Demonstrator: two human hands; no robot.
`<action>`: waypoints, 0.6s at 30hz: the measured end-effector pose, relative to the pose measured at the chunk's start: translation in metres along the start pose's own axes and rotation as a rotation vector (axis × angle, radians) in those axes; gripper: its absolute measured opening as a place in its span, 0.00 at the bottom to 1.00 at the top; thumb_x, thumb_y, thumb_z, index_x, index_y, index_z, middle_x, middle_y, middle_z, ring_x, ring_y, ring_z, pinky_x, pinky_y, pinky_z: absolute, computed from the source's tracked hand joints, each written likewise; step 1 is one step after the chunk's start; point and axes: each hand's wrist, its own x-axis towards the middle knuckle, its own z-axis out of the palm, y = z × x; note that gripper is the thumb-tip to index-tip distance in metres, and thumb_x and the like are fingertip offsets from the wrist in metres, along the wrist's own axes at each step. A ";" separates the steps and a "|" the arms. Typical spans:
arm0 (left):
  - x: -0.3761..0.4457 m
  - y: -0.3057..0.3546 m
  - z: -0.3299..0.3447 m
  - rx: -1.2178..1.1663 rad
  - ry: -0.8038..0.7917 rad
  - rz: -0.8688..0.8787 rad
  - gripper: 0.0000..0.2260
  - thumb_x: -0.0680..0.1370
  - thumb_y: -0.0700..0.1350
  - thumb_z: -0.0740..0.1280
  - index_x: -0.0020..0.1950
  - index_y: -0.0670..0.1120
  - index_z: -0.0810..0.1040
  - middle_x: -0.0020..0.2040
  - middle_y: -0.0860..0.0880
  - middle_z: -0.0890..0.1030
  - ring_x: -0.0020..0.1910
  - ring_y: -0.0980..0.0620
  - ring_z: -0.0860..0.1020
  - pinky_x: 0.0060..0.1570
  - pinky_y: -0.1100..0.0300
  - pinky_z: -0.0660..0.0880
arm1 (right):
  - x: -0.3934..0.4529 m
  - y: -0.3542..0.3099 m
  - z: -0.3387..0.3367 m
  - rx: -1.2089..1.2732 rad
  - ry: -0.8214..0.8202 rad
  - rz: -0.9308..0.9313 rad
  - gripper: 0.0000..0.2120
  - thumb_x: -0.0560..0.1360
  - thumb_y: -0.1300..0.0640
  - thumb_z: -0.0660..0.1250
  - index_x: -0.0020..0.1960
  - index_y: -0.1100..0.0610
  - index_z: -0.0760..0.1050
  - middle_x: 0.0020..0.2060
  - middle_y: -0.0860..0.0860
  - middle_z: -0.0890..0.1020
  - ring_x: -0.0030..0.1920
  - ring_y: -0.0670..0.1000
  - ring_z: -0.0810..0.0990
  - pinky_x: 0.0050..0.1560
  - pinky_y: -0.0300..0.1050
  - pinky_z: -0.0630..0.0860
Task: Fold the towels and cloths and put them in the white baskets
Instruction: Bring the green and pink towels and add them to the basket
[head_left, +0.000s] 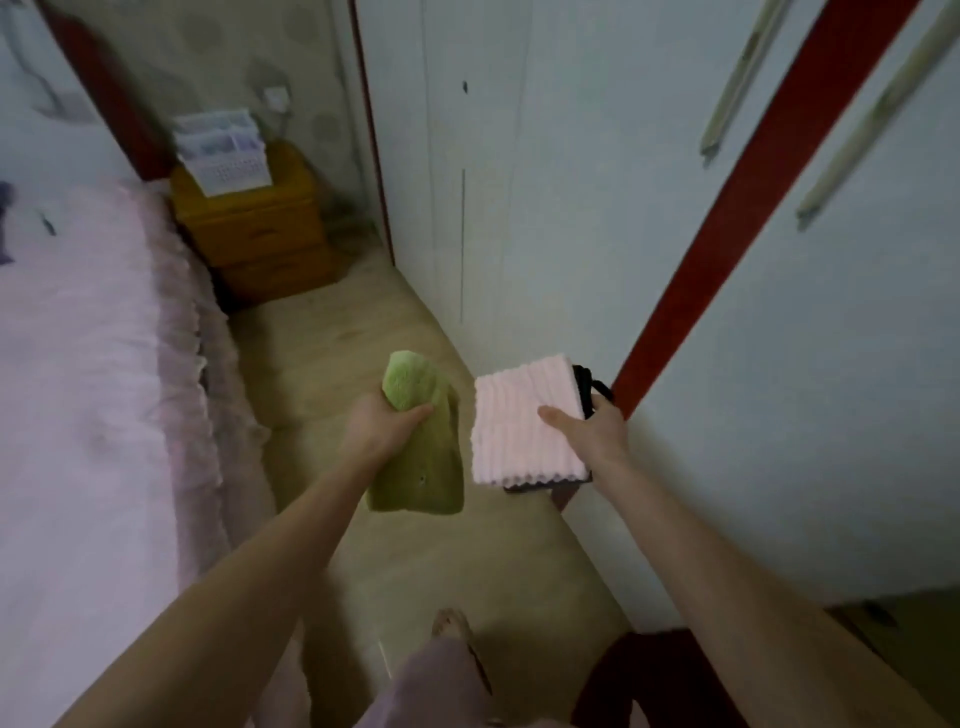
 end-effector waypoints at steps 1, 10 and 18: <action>0.026 0.010 -0.013 -0.014 0.030 -0.006 0.23 0.73 0.54 0.73 0.63 0.45 0.75 0.57 0.44 0.80 0.53 0.45 0.79 0.49 0.55 0.74 | 0.020 -0.020 0.015 0.012 -0.018 -0.009 0.24 0.66 0.50 0.79 0.57 0.56 0.75 0.53 0.53 0.82 0.51 0.55 0.81 0.54 0.55 0.79; 0.220 0.072 -0.095 -0.123 0.233 -0.084 0.25 0.71 0.55 0.74 0.63 0.44 0.76 0.58 0.45 0.80 0.55 0.45 0.79 0.51 0.54 0.75 | 0.193 -0.175 0.147 0.101 -0.169 -0.069 0.18 0.67 0.54 0.78 0.52 0.54 0.75 0.49 0.52 0.81 0.50 0.55 0.81 0.55 0.52 0.78; 0.407 0.096 -0.163 -0.186 0.455 -0.163 0.27 0.70 0.54 0.75 0.65 0.45 0.74 0.60 0.45 0.80 0.57 0.44 0.79 0.59 0.46 0.76 | 0.352 -0.305 0.293 0.135 -0.434 -0.162 0.25 0.70 0.54 0.77 0.64 0.57 0.72 0.53 0.51 0.79 0.52 0.53 0.79 0.53 0.47 0.77</action>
